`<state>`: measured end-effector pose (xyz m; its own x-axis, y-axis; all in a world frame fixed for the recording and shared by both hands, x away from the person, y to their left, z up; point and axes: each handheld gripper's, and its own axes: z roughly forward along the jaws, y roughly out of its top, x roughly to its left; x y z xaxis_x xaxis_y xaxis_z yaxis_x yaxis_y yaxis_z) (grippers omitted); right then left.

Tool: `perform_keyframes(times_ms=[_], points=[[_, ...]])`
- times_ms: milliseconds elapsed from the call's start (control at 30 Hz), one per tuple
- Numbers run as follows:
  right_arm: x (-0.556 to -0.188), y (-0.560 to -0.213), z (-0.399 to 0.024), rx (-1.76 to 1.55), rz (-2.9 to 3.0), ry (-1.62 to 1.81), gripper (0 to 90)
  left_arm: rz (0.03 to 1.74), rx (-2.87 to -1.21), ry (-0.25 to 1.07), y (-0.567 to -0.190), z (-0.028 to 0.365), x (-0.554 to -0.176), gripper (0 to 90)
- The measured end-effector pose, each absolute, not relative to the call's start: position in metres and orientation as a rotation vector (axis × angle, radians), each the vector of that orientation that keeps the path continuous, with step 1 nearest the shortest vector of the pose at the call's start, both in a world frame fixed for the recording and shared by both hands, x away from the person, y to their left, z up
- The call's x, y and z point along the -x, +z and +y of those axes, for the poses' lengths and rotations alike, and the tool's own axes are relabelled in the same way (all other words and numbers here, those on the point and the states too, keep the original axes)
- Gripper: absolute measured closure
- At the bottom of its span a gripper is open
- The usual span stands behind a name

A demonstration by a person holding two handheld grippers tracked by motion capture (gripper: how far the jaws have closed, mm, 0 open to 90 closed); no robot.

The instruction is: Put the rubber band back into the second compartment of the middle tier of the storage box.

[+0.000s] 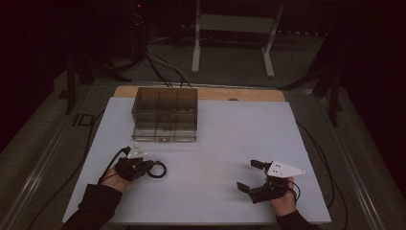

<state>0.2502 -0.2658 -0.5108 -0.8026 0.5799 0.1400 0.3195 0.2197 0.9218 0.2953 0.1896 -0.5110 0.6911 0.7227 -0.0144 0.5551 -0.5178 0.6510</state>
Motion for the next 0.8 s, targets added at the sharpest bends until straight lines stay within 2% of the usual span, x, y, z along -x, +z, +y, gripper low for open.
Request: perform_keyframes(times_ms=[800], points=[[-0.251, -0.512, -0.265, -0.860, 2.262, 1.623, 0.0, 0.918, -2.272, 0.326, -0.490, 0.187, -0.289, 87.7]])
